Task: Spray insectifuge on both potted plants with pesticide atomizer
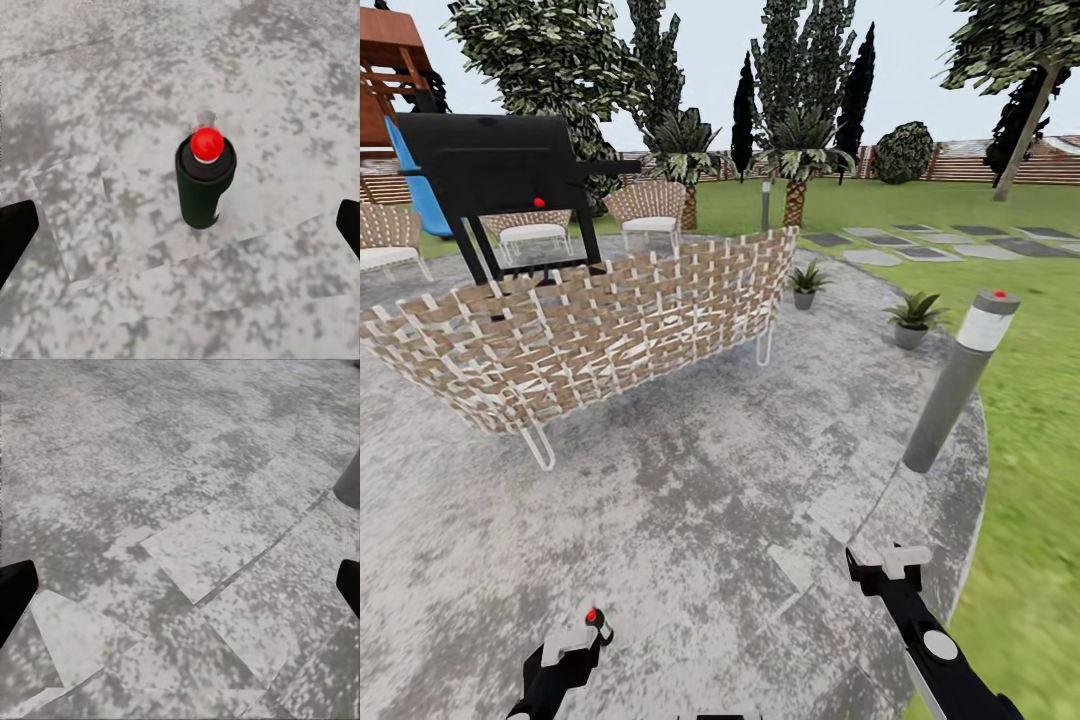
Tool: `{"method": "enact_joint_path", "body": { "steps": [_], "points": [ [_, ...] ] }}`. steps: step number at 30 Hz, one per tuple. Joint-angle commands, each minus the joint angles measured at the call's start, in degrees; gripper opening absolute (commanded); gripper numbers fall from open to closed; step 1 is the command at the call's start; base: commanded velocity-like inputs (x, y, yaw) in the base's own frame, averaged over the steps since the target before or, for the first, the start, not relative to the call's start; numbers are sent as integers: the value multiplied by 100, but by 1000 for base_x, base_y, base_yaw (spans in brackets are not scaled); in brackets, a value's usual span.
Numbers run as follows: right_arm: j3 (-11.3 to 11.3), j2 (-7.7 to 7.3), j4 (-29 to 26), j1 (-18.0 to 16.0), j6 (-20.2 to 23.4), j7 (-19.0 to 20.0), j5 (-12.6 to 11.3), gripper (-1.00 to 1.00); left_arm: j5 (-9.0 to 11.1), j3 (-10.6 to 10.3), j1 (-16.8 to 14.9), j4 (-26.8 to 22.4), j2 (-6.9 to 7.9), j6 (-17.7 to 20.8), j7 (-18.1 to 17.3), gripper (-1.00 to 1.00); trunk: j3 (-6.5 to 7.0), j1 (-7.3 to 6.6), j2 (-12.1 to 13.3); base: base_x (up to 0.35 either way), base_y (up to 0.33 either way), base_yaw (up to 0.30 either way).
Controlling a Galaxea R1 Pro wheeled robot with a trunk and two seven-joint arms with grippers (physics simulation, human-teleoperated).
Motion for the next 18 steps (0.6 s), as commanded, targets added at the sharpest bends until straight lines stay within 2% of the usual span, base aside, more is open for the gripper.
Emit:
{"method": "enact_joint_path", "body": {
  "steps": [1, 10, 14, 18],
  "points": [
    [5, -2, -1, -2, -15, 3, 19, 100, 38, -49, -3, 4, 4, -19, 26, 100, -5, 1, -1, 170, 68, 0],
    [5, -2, -1, -2, -16, 3, 15, 100, 38, -49, -3, 6, 2, -19, 23, 100, -5, 1, -1, 53, 18, 0],
    [3, -2, -5, -2, -20, 1, 14, 100, 38, -42, -3, 6, -3, -16, 26, 100, -5, 1, -1, 205, 1, 0],
    [3, -2, -9, -2, -18, 3, 12, 100, 32, -46, -3, -5, -5, -19, 23, 100, -5, 1, -1, 69, 0, 0]
  ]
}}
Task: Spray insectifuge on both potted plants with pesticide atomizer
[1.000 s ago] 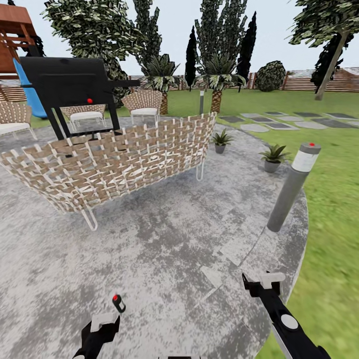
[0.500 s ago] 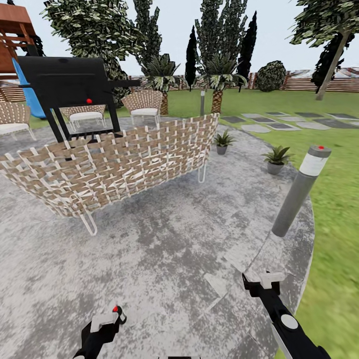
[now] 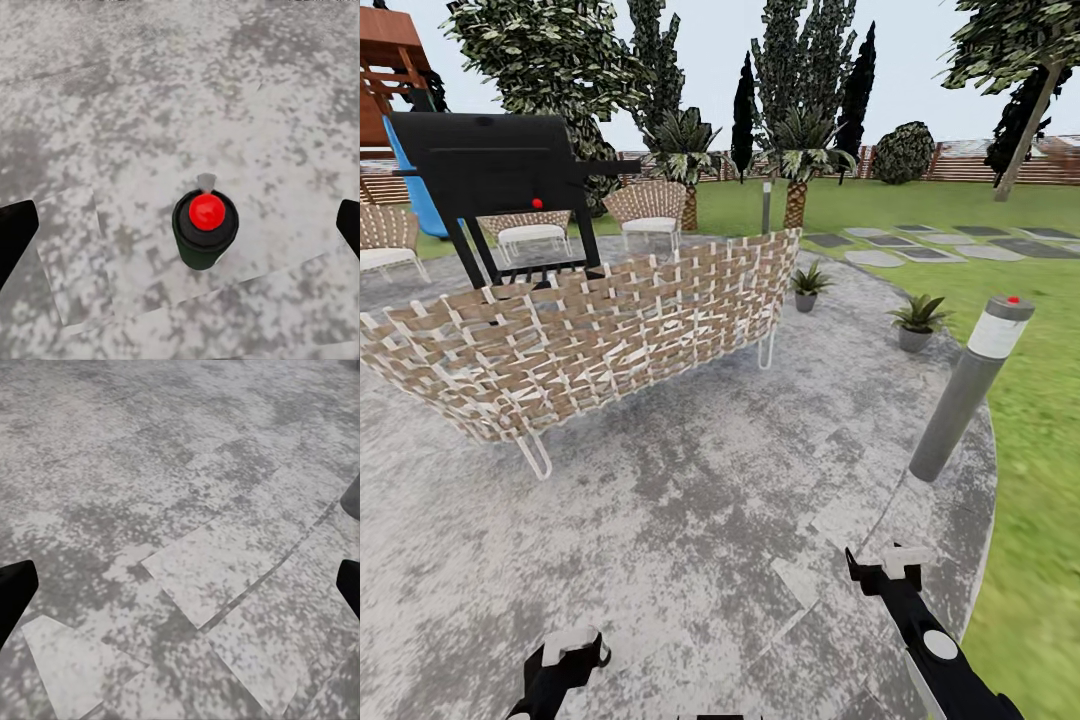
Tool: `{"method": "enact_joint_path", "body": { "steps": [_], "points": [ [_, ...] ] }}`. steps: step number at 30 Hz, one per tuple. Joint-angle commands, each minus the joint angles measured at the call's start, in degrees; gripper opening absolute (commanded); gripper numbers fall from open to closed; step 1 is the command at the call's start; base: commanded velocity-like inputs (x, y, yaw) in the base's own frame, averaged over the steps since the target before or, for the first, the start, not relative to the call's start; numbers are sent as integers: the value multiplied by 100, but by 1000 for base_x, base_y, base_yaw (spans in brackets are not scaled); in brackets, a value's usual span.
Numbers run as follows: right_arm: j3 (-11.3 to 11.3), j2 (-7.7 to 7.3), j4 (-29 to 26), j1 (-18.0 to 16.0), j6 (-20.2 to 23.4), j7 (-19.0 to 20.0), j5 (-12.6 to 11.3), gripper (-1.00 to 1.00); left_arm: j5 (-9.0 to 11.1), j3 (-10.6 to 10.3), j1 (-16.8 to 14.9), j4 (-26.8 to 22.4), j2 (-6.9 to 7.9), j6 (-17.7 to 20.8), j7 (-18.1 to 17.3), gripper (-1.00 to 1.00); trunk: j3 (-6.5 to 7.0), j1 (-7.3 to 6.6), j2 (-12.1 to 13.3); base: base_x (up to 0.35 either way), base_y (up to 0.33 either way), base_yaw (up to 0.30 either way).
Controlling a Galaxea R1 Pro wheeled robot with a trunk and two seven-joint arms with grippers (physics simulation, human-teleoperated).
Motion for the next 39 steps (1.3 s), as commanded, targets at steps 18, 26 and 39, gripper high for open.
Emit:
{"method": "enact_joint_path", "body": {
  "steps": [18, 26, 39],
  "points": [
    [-13, 16, -48, -2, -22, -39, -13, 100, 34, -62, -14, -131, -9, -246, 29, 100, -100, 9, -7, 3, 0, 0],
    [-9, 43, -443, -9, -2, -11, -39, 100, -31, -85, -13, -215, 14, -708, 25, 100, -328, 30, -18, 0, 0, 0],
    [6, 45, -1008, -10, 11, 9, -20, 100, -62, -98, 82, -166, 5, -1056, 25, 100, -682, 63, -35, 0, 0, 0]
  ]
}}
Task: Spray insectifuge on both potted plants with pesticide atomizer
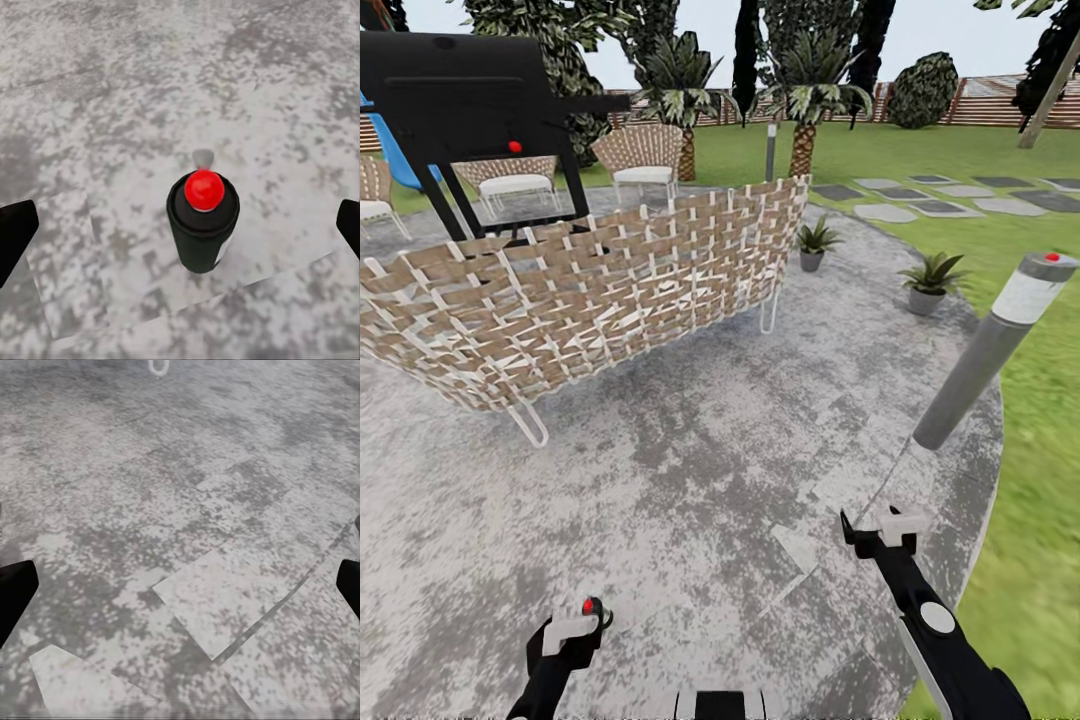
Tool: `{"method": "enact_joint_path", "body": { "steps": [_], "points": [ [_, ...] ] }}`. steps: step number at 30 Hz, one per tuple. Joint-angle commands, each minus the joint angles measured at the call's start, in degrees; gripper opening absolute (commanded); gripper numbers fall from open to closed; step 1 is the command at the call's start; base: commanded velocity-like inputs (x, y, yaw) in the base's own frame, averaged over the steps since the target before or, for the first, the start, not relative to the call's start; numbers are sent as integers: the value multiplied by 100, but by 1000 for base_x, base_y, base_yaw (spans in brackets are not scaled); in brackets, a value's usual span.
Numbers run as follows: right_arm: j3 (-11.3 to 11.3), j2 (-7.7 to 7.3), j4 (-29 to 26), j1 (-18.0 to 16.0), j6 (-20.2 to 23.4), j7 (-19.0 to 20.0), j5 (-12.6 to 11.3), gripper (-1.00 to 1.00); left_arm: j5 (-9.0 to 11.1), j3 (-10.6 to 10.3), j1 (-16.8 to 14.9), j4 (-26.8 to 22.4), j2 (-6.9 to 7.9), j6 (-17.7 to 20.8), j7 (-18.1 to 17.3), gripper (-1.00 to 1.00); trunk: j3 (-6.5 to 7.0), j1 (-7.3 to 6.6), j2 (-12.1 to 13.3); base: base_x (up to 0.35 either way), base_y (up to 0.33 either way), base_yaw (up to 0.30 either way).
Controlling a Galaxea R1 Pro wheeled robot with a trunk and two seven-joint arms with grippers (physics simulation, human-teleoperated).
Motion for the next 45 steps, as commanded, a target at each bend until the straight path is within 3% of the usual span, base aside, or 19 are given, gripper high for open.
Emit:
{"method": "enact_joint_path", "body": {
  "steps": [1, 36, 45],
  "points": [
    [3, -3, 1, -2, -17, 4, 18, 100, 41, -50, -2, 1, 4, -23, 26, 100, -27, 1, -3, 0, 0, 0],
    [5, -5, 76, 0, -21, 5, 53, 100, 31, -49, -8, -1, 3, -38, 26, 100, -803, 91, -50, 0, 0, 0],
    [5, -5, 76, -3, -21, 5, 53, 100, 27, -45, -9, 1, 3, -30, 34, 100, -803, 91, -50, 62, 0, 0]
  ]
}}
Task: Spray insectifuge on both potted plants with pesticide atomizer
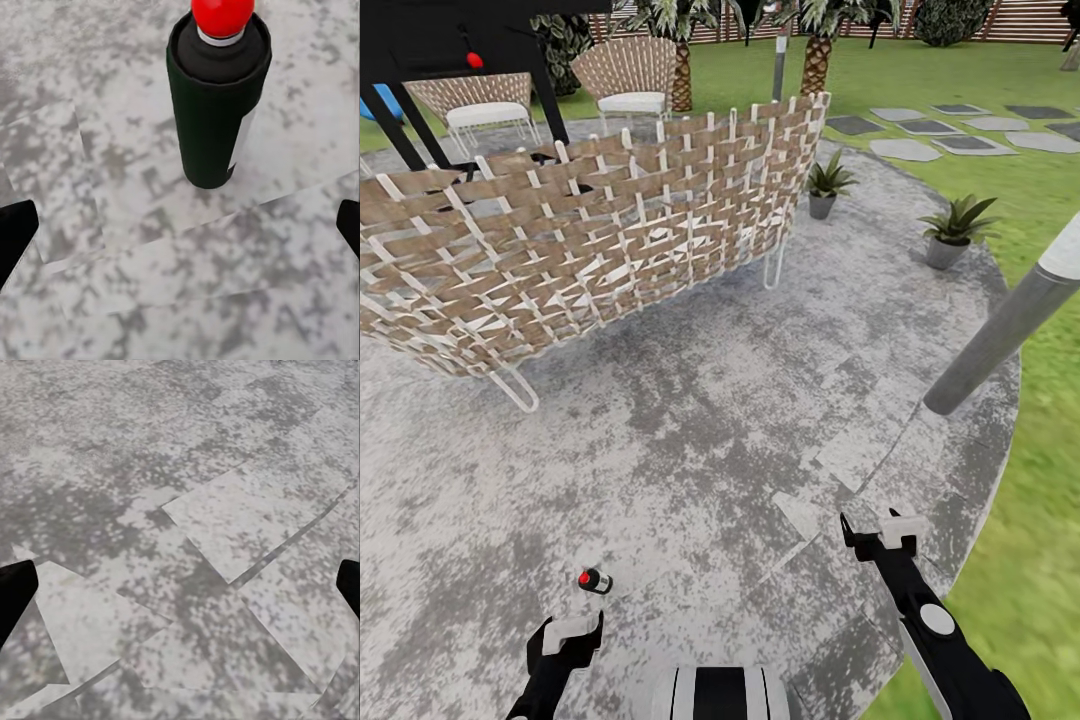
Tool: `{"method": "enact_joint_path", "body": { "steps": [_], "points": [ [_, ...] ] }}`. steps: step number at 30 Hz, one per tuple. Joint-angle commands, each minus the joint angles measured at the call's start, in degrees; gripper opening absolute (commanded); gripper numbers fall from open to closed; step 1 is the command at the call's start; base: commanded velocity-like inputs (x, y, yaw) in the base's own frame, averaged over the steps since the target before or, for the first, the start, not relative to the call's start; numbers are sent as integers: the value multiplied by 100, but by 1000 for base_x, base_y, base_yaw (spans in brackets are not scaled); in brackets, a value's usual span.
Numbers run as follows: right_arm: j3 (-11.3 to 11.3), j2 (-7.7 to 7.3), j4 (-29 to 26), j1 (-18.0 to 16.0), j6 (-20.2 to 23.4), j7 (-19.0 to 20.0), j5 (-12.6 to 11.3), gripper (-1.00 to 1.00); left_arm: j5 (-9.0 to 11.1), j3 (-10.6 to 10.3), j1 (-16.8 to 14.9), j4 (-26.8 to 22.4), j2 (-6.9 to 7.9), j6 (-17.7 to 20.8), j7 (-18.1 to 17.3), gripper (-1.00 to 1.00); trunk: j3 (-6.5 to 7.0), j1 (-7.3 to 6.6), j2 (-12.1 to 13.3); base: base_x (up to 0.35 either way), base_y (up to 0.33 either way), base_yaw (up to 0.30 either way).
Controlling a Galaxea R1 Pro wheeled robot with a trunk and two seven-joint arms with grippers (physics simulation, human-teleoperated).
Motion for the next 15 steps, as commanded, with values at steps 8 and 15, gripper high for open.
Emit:
{"method": "enact_joint_path", "body": {
  "steps": [8, 15],
  "points": [
    [2, -2, 2, 2, -15, 3, 17, 100, 37, -48, -3, 0, 5, -18, 28, 100, -3, 1, -1, 131, 0, 0],
    [2, -2, 2, -1, -15, 3, 17, 100, 39, -48, -3, -1, 5, -20, 28, 100, -3, 1, -1, 34, 0, 0]
  ]
}}
